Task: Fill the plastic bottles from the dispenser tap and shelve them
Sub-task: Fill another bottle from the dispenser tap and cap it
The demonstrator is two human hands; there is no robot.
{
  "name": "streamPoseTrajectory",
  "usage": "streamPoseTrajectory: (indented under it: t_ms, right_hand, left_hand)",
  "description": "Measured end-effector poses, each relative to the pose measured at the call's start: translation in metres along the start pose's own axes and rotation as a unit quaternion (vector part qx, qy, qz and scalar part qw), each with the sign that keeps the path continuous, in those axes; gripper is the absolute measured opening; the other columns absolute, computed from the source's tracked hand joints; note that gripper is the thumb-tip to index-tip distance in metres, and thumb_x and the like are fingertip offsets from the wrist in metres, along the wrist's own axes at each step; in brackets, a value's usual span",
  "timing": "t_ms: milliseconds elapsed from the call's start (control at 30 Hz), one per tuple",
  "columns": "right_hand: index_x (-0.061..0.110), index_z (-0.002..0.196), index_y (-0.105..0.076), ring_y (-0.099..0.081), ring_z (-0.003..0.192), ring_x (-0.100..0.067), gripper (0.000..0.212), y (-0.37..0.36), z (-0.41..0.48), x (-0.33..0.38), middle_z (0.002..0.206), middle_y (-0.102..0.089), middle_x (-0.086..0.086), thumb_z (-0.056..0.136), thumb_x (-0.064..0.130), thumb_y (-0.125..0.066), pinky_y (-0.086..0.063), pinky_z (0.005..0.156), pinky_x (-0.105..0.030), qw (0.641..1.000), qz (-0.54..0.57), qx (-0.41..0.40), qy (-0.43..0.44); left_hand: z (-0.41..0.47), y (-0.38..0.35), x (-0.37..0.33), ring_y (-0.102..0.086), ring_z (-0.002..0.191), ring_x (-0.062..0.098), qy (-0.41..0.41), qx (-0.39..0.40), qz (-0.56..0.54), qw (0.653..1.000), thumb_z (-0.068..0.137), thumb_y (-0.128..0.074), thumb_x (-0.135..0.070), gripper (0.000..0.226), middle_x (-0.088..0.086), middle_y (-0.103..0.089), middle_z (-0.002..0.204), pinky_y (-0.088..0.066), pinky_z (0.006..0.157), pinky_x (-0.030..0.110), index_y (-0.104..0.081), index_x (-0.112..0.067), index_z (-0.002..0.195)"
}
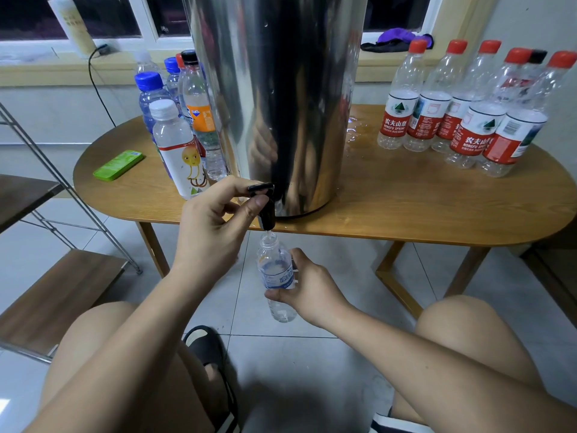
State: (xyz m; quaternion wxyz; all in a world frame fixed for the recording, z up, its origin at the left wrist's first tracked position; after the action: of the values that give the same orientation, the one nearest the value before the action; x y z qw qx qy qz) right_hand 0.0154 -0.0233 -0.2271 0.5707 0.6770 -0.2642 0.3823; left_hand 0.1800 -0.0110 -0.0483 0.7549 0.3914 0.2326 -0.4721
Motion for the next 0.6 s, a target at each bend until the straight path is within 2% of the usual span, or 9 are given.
streamPoseTrajectory:
  t_ms: [133,267,433,500,600]
  right_hand:
    - [0.027,0.128,-0.052,-0.069,0.108,-0.017,0.064,0.0015,-0.0005,0.0002,0.119,-0.072,0.008,0.081,0.039,-0.093,-0.054,0.082,-0.027,1.0,0.001,0.001,-0.003]
    - [0.027,0.126,-0.052,-0.069,0.107,-0.018,0.063,0.0017,-0.0004,0.0,0.117,-0.072,0.008,0.081,0.04,-0.093,-0.052,0.078,-0.024,1.0,-0.001,0.001,-0.006]
    - [0.027,0.128,-0.051,-0.069,0.109,-0.018,0.063,0.0024,-0.0003,0.0012,0.118,-0.071,0.008,0.082,0.04,-0.093,-0.045,0.072,-0.011,1.0,-0.005,0.001,-0.005]
    - [0.027,0.127,-0.051,-0.069,0.109,-0.018,0.063,0.002,0.0002,0.001,0.119,-0.071,0.007,0.082,0.04,-0.093,-0.045,0.072,-0.012,1.0,-0.005,0.002,-0.004]
    - [0.028,0.126,-0.051,-0.069,0.109,-0.018,0.063,0.0005,0.0008,-0.0002,0.118,-0.073,0.007,0.081,0.041,-0.093,-0.05,0.075,-0.02,1.0,-0.004,0.0,-0.004]
  left_hand:
    - [0.0003,0.0003,-0.0011,-0.067,0.081,0.008,0.0,0.0,-0.002,1.0,0.103,-0.076,-0.014,0.017,-0.009,-0.077,0.096,-0.05,0.076,0.025,-0.076,-0.03,0.107]
    - [-0.0001,0.0005,-0.0001,-0.066,0.08,0.012,0.003,0.002,-0.002,1.0,0.103,-0.076,-0.015,0.019,-0.009,-0.077,0.097,-0.052,0.075,0.031,-0.075,-0.034,0.106]
    - [0.0003,0.0012,-0.0016,-0.066,0.08,0.009,0.001,-0.002,0.003,1.0,0.102,-0.077,-0.015,0.022,-0.012,-0.076,0.095,-0.051,0.074,0.026,-0.074,-0.036,0.105]
    - [0.0,0.001,-0.0005,-0.067,0.08,0.012,0.001,-0.002,0.001,1.0,0.102,-0.077,-0.014,0.019,-0.01,-0.077,0.095,-0.052,0.075,0.029,-0.075,-0.032,0.105]
    - [-0.0007,0.001,0.0017,-0.069,0.081,0.018,0.007,-0.001,-0.004,1.0,0.103,-0.077,-0.015,0.018,-0.01,-0.077,0.097,-0.053,0.076,0.034,-0.075,-0.033,0.106]
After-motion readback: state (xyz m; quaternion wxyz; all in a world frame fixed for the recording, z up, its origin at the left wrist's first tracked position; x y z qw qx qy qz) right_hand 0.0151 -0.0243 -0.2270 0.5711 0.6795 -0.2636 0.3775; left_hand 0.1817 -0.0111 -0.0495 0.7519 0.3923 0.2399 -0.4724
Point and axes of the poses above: each hand's wrist, its own z-axis towards the middle knuckle, its own y-axis out of the back of the hand, x = y × z, the point moved 9 cm from there along z, towards the middle knuckle
